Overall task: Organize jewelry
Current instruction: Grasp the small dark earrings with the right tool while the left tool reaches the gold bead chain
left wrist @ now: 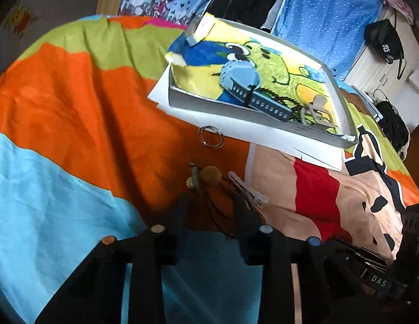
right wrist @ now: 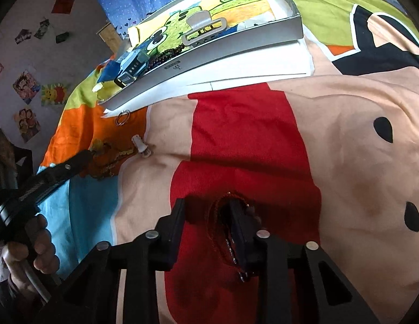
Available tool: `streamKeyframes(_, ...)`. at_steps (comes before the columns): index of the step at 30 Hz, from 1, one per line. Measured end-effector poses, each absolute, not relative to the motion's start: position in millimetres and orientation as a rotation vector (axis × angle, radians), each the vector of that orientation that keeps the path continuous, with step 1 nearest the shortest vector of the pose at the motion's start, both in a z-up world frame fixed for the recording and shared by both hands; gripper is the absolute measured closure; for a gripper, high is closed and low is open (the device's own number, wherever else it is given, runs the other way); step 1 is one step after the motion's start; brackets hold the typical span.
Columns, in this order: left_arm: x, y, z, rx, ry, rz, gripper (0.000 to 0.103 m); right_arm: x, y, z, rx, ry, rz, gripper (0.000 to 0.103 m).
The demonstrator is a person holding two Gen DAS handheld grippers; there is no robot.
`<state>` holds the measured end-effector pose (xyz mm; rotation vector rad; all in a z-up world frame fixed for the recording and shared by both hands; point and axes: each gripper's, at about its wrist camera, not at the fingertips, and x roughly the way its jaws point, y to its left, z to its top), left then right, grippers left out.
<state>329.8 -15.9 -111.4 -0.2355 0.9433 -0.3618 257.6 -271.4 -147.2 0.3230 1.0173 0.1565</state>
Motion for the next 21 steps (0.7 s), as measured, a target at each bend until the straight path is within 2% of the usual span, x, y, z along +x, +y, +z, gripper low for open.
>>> streamKeyframes(5,333,-13,-114,-0.258,0.968,-0.368,0.093,268,-268,-148,0.323,0.993,0.179,0.091)
streamKeyframes(9,333,-15,-116,-0.259,0.999,-0.390,0.102,274,-262,-148,0.327,0.980,0.215,0.093)
streamKeyframes(21,308,-30,-91,-0.252,0.988,-0.409,0.103,273,-273,-135,0.553,0.906,0.386,0.097)
